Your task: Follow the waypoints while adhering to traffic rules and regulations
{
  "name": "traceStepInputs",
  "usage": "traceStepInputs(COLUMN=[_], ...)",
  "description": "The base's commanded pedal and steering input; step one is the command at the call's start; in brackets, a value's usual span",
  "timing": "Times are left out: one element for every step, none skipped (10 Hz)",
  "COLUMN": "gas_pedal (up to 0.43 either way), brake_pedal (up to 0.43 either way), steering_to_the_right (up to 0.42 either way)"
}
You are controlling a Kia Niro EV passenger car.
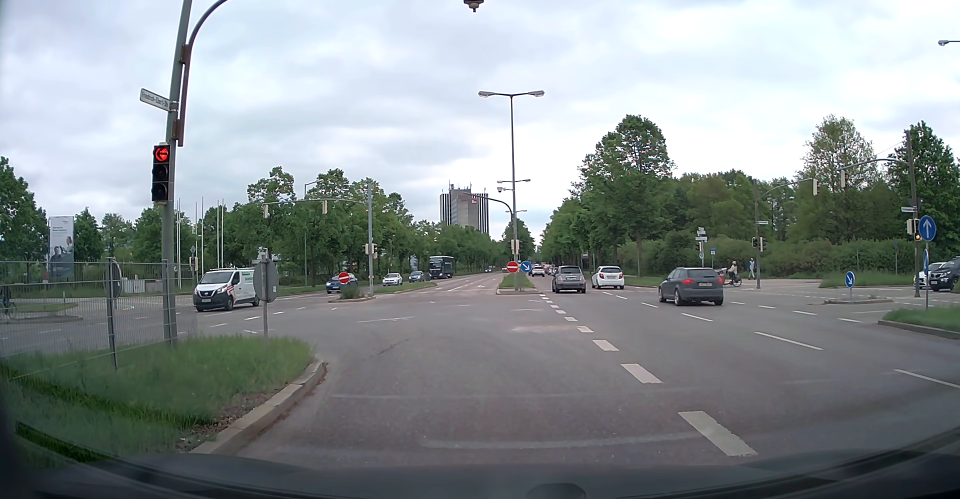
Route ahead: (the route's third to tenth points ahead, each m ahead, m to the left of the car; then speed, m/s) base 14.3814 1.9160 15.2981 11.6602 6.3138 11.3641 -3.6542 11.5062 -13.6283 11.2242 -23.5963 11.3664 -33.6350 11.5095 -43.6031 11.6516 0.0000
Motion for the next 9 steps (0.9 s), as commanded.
traceStepInputs(gas_pedal=[0.000, 0.000, 0.000, 0.000, 0.000, 0.000, 0.000, 0.000, 0.000], brake_pedal=[0.262, 0.262, 0.262, 0.262, 0.262, 0.262, 0.262, 0.262, 0.262], steering_to_the_right=[-0.003, -0.003, -0.003, -0.003, -0.003, -0.003, -0.003, -0.003, -0.003])
